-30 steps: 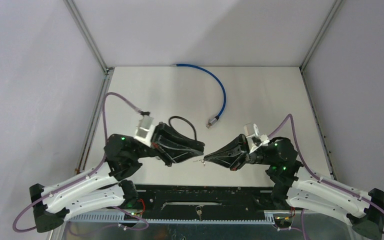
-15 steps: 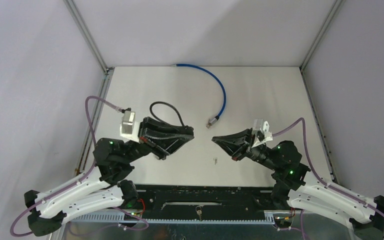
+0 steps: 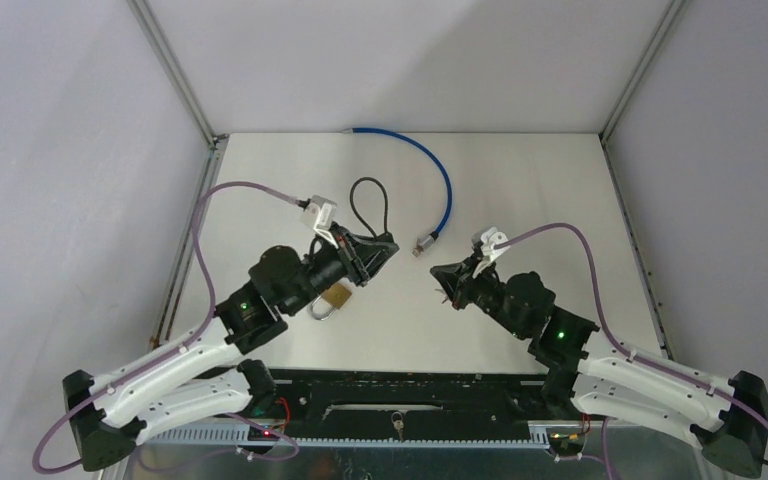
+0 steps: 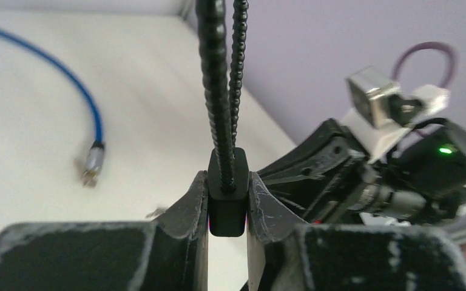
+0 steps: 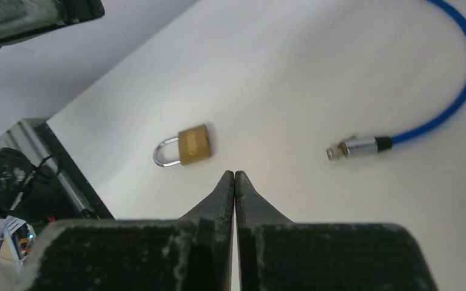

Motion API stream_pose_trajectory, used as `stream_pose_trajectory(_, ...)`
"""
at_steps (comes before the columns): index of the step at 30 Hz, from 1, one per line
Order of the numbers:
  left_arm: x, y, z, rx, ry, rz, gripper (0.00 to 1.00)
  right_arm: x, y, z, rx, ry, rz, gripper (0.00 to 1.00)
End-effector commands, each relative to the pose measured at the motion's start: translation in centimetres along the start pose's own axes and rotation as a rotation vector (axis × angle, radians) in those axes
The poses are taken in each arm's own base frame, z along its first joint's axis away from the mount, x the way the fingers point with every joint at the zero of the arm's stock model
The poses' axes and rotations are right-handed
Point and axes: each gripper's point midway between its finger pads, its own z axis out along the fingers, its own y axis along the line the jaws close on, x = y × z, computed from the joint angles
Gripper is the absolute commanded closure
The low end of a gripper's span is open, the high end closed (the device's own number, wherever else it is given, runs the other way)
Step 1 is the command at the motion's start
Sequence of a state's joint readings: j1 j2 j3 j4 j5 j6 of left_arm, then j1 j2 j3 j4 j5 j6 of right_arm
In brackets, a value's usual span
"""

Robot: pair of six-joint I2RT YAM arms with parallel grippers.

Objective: Lock with the key
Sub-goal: Place the lock at the center of the board.

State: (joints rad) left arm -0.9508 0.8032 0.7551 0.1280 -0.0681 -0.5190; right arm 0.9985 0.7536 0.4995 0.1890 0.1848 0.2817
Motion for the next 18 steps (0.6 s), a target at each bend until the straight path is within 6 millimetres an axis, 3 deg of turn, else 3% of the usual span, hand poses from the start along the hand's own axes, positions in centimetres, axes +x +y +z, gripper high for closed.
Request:
stream_pose_trajectory(1,2.7,4.6,0.4,-0.179,0.053,-0.098,1.0,1.9,-3.1,0.1,0.17,0.077,0.056,0.93)
stream_pose_trajectory(9,10.5,10.4,0.0,-0.402,0.292,-0.147,1.0,7.7,-6.7,-1.0,0.341,0.377,0.168,0.76)
stream_pose_trajectory(11,12.7,11.7,-0.3,-0.448,0.349,-0.16,1.0,8.6,-7.0,-1.3,0.34,0.446,0.152,0.43)
stream_pose_trajectory(12,13.9,12.3,-0.5,-0.471,0.377,-0.171,1.0,8.8,-7.3,-1.4,0.355,0.473,0.15,0.33)
stream_pose_trajectory(18,21.0,14.3,-1.3,-0.516,0.548,-0.252,1.0,9.3,-9.4,-1.7,0.48,0.575,0.214,0.07)
